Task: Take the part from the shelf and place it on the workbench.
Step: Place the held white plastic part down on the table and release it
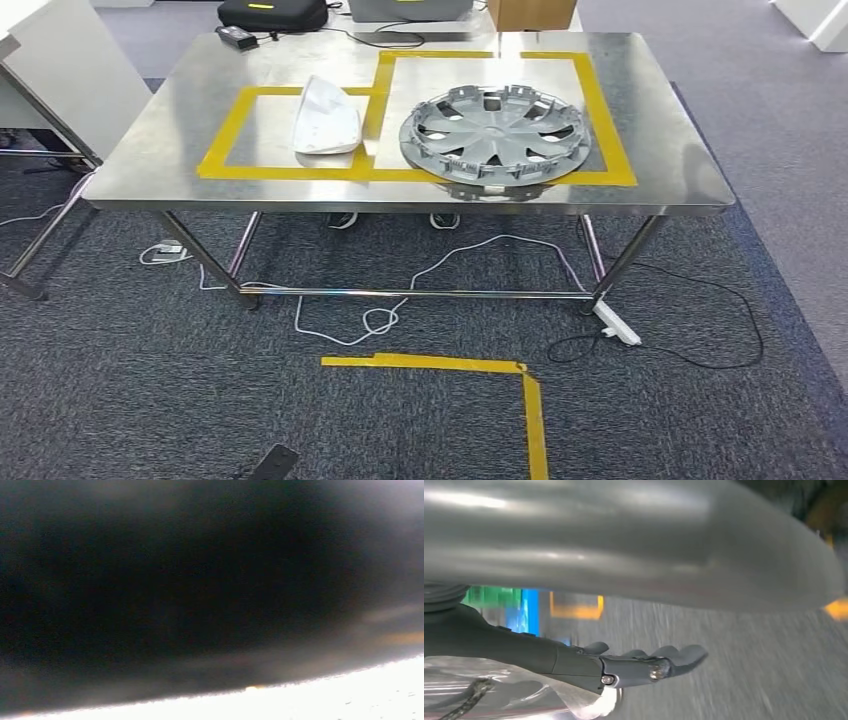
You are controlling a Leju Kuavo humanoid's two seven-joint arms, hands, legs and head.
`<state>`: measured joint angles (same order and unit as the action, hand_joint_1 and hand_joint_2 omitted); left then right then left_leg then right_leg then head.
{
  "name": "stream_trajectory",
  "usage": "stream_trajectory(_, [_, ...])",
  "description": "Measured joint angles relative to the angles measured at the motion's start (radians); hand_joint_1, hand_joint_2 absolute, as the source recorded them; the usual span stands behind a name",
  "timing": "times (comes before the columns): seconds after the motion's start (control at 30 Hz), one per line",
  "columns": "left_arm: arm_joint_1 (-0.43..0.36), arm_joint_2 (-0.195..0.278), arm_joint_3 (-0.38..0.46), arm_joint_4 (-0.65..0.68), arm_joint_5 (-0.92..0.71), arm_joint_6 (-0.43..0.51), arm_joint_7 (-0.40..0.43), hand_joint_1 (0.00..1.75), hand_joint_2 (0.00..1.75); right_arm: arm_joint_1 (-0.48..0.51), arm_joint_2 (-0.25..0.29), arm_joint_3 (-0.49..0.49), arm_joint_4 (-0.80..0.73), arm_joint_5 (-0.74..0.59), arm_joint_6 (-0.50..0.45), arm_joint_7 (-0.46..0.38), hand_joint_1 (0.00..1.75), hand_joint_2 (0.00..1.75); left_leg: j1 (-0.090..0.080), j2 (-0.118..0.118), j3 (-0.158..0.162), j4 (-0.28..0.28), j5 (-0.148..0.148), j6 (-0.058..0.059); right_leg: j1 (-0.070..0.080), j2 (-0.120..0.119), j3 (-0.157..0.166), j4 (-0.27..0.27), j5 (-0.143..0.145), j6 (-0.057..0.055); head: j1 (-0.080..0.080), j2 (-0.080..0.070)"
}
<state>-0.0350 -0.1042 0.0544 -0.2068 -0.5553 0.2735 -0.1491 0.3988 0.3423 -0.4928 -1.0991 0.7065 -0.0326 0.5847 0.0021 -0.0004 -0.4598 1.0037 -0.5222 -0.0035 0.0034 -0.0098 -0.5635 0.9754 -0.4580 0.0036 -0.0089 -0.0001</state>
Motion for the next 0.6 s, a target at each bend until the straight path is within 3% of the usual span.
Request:
stream_trajectory(0.03, [-0.003, -0.001, 0.0, 0.0, 0.001, 0.001, 0.004, 0.0, 0.0, -0.001, 0.002, 0.0, 0.009, -0.02, -0.006, 0.0, 0.0, 0.0, -0.003, -0.001, 0.011, -0.027, -0.005, 0.005, -0.001, -0.001, -0.008, 0.002, 0.008, 0.006, 0.0, 0.0])
stream_trajectory(0.1, [-0.005, -0.003, 0.0, 0.0, 0.002, 0.002, 0.011, 0.0, 0.0, -0.006, 0.004, -0.004, 0.021, -0.013, -0.014, -0.043, 0.0, 0.0, -0.005, 0.001, 0.003, -0.044, 0.002, 0.017, -0.004, 0.001, -0.022, 0.005, 0.019, 0.019, 0.0, 0.0])
stream_trajectory(0.13, [-0.005, -0.005, 0.0, 0.0, 0.002, 0.001, 0.012, 0.0, 0.0, -0.009, 0.004, -0.01, 0.026, 0.007, -0.019, -0.081, 0.0, 0.0, -0.004, 0.003, -0.005, -0.049, 0.009, 0.025, -0.005, 0.003, -0.033, 0.014, 0.005, 0.025, 0.001, 0.0])
stream_trajectory(0.2, [-0.006, -0.006, 0.0, 0.0, 0.004, -0.001, 0.012, 0.0, 0.0, -0.024, 0.003, -0.032, 0.04, 0.071, -0.028, -0.177, 0.0, 0.0, -0.001, 0.008, -0.026, -0.056, 0.028, 0.039, -0.007, 0.006, -0.061, 0.084, -0.074, 0.032, 0.005, 0.0])
stream_trajectory(0.27, [-0.006, -0.004, 0.0, 0.0, 0.007, -0.001, 0.007, 0.0, 0.0, -0.05, 0.0, -0.066, 0.061, 0.15, -0.035, -0.28, 0.0, 0.0, -0.004, 0.011, -0.052, -0.054, 0.048, 0.044, -0.008, 0.007, -0.09, 0.209, -0.164, 0.036, 0.008, 0.0])
stream_trajectory(0.3, [-0.006, -0.003, 0.0, 0.0, 0.008, -0.001, 0.004, 0.0, 0.0, -0.067, -0.002, -0.086, 0.075, 0.184, -0.037, -0.322, 0.0, 0.0, -0.006, 0.014, -0.066, -0.053, 0.058, 0.044, -0.008, 0.007, -0.094, 0.261, -0.179, 0.037, 0.009, 0.0])
stream_trajectory(0.33, [-0.006, -0.002, 0.001, 0.0, 0.008, -0.001, 0.001, 0.0, 0.0, -0.082, -0.005, -0.107, 0.091, 0.211, -0.039, -0.354, 0.0, 0.0, -0.008, 0.016, -0.081, -0.05, 0.069, 0.044, -0.008, 0.007, -0.086, 0.287, -0.169, 0.037, 0.009, 0.0])
stream_trajectory(0.37, [-0.006, -0.001, 0.001, 0.0, 0.008, -0.001, -0.001, 0.0, 0.0, -0.097, -0.008, -0.127, 0.108, 0.234, -0.041, -0.38, 0.0, 0.0, -0.009, 0.016, -0.097, -0.047, 0.079, 0.044, -0.007, 0.007, -0.061, 0.278, -0.14, 0.036, 0.009, 0.0])
stream_trajectory(0.43, [-0.006, 0.0, 0.001, 0.0, 0.008, -0.001, -0.003, 0.0, 0.0, -0.124, -0.015, -0.163, 0.146, 0.271, -0.05, -0.418, 0.0, 0.0, -0.011, 0.015, -0.124, -0.039, 0.096, 0.039, -0.007, 0.007, 0.032, 0.167, -0.084, 0.032, 0.009, 0.0])
stream_trajectory(0.5, [-0.006, 0.002, 0.001, 0.0, 0.008, 0.0, -0.004, 0.0, 0.0, -0.152, -0.023, -0.194, 0.185, 0.298, -0.059, -0.445, 0.0, 0.0, -0.013, 0.015, -0.143, -0.03, 0.113, 0.031, -0.004, 0.009, 0.134, 0.017, -0.088, 0.027, 0.009, 0.0])
stream_trajectory(0.53, [-0.006, 0.003, 0.001, 0.0, 0.008, 0.0, -0.004, 0.0, 0.0, -0.165, -0.026, -0.208, 0.205, 0.305, -0.062, -0.454, 0.0, 0.0, -0.014, 0.015, -0.148, -0.028, 0.123, 0.027, -0.003, 0.009, 0.158, -0.028, -0.1, 0.024, 0.008, 0.0])
stream_trajectory(0.6, [-0.006, 0.005, 0.001, 0.001, 0.01, 0.001, -0.004, 0.0, 0.0, -0.182, -0.031, -0.23, 0.239, 0.309, -0.063, -0.46, 0.0, 0.0, -0.013, 0.015, -0.156, -0.026, 0.138, 0.017, -0.002, 0.009, 0.156, -0.051, -0.102, 0.014, 0.008, 0.0])
